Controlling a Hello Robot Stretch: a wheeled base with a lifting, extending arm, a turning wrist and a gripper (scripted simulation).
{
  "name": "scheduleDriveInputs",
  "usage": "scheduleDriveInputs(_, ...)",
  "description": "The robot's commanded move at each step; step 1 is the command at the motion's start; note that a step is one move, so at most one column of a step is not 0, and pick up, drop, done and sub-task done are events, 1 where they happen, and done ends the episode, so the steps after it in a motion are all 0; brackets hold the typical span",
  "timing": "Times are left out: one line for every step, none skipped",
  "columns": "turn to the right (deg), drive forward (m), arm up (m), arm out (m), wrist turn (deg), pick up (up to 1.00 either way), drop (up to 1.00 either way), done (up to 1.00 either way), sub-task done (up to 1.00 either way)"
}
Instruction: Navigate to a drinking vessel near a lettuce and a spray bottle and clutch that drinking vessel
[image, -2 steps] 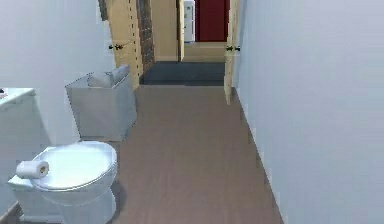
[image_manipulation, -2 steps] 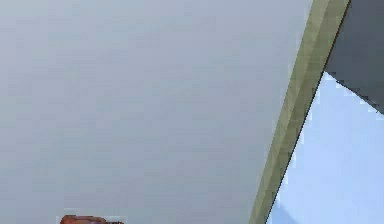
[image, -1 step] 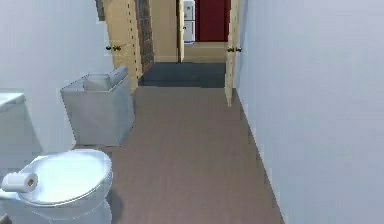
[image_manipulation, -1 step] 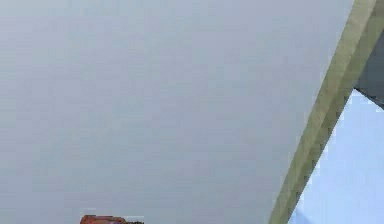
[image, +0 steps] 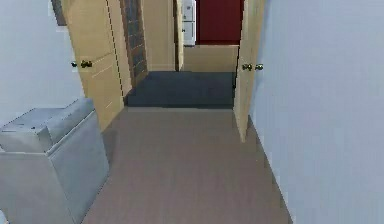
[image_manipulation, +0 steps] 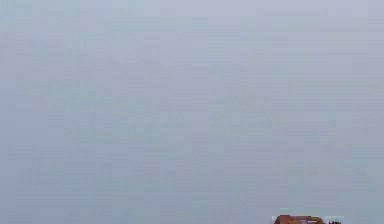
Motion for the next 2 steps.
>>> scheduleDriveInputs(0.0,1.00,0.00,0.00,0.0,0.00,0.00,0.00,0.00)
scheduleDriveInputs(3.0,0.00,0.00,0.00,0.0,0.00,0.00,0.00,0.00)
